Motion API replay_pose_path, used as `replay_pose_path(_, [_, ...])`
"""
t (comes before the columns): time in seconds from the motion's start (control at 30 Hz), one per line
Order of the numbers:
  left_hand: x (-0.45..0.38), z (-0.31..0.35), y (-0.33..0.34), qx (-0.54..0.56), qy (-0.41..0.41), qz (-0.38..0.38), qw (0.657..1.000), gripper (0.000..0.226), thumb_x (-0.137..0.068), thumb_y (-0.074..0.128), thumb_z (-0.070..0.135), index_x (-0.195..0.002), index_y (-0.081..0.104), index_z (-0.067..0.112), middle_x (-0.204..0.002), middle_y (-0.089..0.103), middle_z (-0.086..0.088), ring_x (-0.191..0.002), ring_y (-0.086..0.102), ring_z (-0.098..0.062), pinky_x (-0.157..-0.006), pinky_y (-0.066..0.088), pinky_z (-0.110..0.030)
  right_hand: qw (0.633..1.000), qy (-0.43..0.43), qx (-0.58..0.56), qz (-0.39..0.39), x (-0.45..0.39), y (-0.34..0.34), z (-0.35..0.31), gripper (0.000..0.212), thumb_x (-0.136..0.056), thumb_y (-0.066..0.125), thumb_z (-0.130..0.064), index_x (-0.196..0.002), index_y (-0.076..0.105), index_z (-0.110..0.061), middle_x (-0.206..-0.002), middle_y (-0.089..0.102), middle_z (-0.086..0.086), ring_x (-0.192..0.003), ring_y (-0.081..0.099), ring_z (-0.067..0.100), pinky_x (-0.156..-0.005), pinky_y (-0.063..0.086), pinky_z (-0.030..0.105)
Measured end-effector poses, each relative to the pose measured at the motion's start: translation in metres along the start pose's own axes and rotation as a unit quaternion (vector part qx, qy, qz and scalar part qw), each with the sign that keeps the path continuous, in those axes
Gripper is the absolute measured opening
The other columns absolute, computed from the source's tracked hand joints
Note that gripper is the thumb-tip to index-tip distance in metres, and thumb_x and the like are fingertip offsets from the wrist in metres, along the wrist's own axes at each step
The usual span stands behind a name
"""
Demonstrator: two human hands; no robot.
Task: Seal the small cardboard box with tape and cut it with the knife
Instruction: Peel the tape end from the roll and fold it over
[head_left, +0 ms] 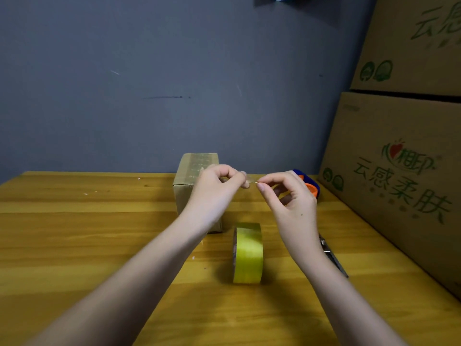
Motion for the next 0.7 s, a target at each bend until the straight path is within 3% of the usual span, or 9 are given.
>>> replay_pose_path(0.13, [0.002, 0.001, -0.004, -0.051, 0.038, 0.028, 0.998, 0.023, -0.083, 0.064, 0.021, -0.060, 0.070, 0.022, -0.093, 0.067, -0.002, -0.091, 0.063, -0.012, -0.089, 0.049, -0.037, 0.999, -0.009, 0.041, 0.015, 0.004, 0.002, 0.000, 0.002, -0.088, 0.063, -0.020, -0.089, 0.065, -0.019, -0.092, 0.058, -0.006, -0.083, 0.054, 0.004, -0.064, 0.047, 0.017])
replay_pose_path(0.27, [0.003, 0.001, -0.007, -0.078, 0.040, 0.039, 0.995, 0.024, -0.078, 0.063, 0.036, -0.058, 0.068, 0.024, -0.089, 0.067, 0.003, -0.088, 0.064, -0.012, -0.087, 0.051, -0.043, 0.996, -0.048, 0.064, 0.032, 0.007, 0.001, -0.008, 0.004, -0.089, 0.062, -0.017, -0.089, 0.065, -0.013, -0.100, 0.053, -0.001, -0.084, 0.051, -0.001, -0.066, 0.047, 0.017])
replay_pose_path(0.37, [0.006, 0.002, -0.011, -0.108, 0.056, 0.074, 0.990, 0.029, -0.073, 0.054, 0.050, -0.070, 0.062, 0.022, -0.090, 0.062, 0.006, -0.079, 0.064, -0.014, -0.079, 0.052, -0.044, 0.994, -0.064, 0.081, 0.033, 0.008, 0.002, -0.011, 0.004, -0.090, 0.061, -0.016, -0.089, 0.064, -0.013, -0.099, 0.054, 0.000, -0.084, 0.050, 0.000, -0.066, 0.046, 0.018])
replay_pose_path(0.5, [0.008, 0.001, -0.022, -0.096, 0.090, 0.093, 0.987, 0.015, -0.082, 0.054, 0.043, -0.083, 0.045, 0.030, -0.091, 0.063, 0.003, -0.075, 0.065, -0.015, -0.073, 0.054, -0.047, 0.996, -0.040, 0.067, 0.039, 0.006, -0.005, -0.004, 0.004, -0.090, 0.061, -0.016, -0.088, 0.063, -0.015, -0.095, 0.053, -0.005, -0.084, 0.052, 0.002, -0.069, 0.048, 0.025])
replay_pose_path(0.57, [0.015, 0.011, -0.019, -0.107, 0.161, 0.067, 0.979, 0.004, -0.084, 0.055, 0.034, -0.086, 0.051, 0.032, -0.094, 0.061, 0.004, -0.086, 0.063, -0.010, -0.080, 0.053, -0.040, 0.996, -0.048, 0.074, 0.024, 0.006, -0.005, -0.006, 0.003, -0.090, 0.062, -0.018, -0.088, 0.064, -0.016, -0.094, 0.054, -0.006, -0.082, 0.053, 0.004, -0.067, 0.048, 0.028])
replay_pose_path(0.63, [0.024, 0.024, -0.011, -0.172, 0.247, 0.053, 0.952, 0.010, -0.086, 0.058, 0.027, -0.096, 0.060, 0.026, -0.100, 0.057, 0.006, -0.096, 0.055, -0.003, -0.087, 0.047, -0.024, 0.995, -0.059, 0.076, 0.012, 0.006, -0.001, -0.010, 0.004, -0.089, 0.063, -0.019, -0.089, 0.064, -0.015, -0.094, 0.055, -0.005, -0.081, 0.053, 0.005, -0.066, 0.049, 0.031])
replay_pose_path(0.7, [0.027, 0.027, -0.004, -0.218, 0.277, 0.043, 0.935, 0.020, -0.085, 0.058, 0.032, -0.103, 0.065, 0.024, -0.104, 0.056, 0.007, -0.103, 0.052, -0.003, -0.091, 0.043, -0.023, 0.996, -0.061, 0.071, 0.011, 0.006, -0.001, -0.010, 0.005, -0.089, 0.062, -0.020, -0.089, 0.064, -0.015, -0.092, 0.056, -0.006, -0.081, 0.054, 0.007, -0.066, 0.049, 0.033])
Point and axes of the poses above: each hand's wrist, its own x-axis away from the middle knuckle, its own y-axis out of the palm, z = x × y, the point moved 8 cm from there along -x, towards the middle knuckle
